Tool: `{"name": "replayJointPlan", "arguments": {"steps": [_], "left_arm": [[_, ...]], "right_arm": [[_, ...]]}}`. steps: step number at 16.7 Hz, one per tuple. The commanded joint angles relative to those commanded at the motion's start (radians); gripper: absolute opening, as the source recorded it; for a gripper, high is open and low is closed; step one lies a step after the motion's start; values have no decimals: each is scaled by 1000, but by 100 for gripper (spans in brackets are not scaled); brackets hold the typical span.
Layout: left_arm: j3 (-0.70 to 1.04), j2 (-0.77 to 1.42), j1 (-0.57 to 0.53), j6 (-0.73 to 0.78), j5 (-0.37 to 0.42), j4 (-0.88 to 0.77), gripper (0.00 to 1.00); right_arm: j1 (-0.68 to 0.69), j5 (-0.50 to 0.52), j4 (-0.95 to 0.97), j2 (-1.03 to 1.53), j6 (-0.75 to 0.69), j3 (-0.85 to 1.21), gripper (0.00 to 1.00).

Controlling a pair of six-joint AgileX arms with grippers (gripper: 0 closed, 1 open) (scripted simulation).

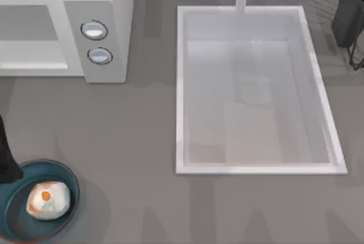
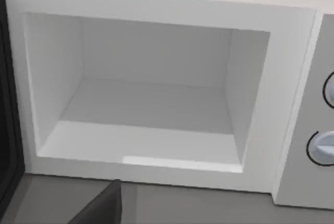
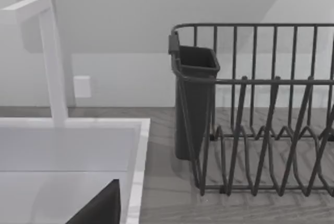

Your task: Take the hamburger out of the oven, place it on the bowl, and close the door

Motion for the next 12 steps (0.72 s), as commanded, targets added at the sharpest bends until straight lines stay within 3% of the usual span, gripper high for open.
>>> {"name": "replayJointPlan", "arguments": {"steps": [8,12], "left_arm": [[-34,-71,17,73,33,21,100],[-34,-71,17,73,33,21,70]], "right_arm": [[0,0,0,0,0,0,100],[0,0,0,0,0,0,100]]}}
